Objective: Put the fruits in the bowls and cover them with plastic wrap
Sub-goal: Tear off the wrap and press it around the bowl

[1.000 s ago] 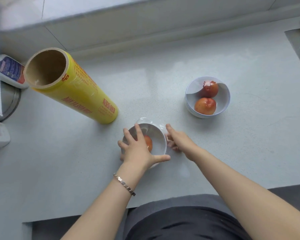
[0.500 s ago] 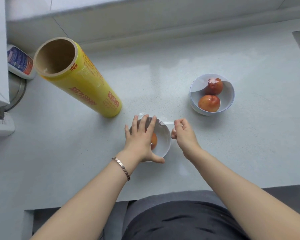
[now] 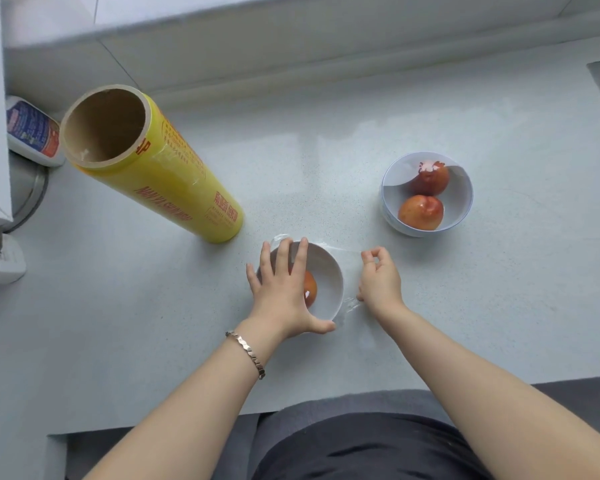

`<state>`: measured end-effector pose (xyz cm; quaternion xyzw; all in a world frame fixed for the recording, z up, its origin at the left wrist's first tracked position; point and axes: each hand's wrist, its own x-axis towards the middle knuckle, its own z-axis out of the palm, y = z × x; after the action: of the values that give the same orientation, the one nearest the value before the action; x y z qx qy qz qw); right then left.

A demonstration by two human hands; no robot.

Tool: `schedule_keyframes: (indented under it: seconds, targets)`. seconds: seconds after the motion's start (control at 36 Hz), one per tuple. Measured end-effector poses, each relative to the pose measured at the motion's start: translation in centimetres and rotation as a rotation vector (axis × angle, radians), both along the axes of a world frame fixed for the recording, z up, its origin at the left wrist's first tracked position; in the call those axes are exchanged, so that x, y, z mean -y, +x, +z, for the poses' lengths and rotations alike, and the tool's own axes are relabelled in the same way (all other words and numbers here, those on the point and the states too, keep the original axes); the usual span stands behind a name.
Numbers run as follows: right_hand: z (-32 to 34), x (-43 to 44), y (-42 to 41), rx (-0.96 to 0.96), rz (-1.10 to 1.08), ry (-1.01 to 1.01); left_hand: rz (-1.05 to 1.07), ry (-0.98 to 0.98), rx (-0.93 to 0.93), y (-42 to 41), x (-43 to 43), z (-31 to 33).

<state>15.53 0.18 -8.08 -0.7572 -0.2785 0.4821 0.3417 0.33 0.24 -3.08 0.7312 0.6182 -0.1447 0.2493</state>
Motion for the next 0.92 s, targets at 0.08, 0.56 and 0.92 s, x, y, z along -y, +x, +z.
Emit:
schedule_keyframes:
  seconds: [0.08,0.56,0.92]
  targets:
    - [-0.6,-1.0,-0.6,0.040,0.024,-0.033,0.073,0.011,0.027,0.3,0.4,0.1]
    - [1.0,2.6,-0.2,-0.491,0.210,-0.221,0.100,0.038,0.094,-1.1,1.5,1.7]
    - [2.4,0.3,-1.7,-0.317,0.111,-0.019,-0.004,-0.041,-0.018,-0.5,0.9,0.3]
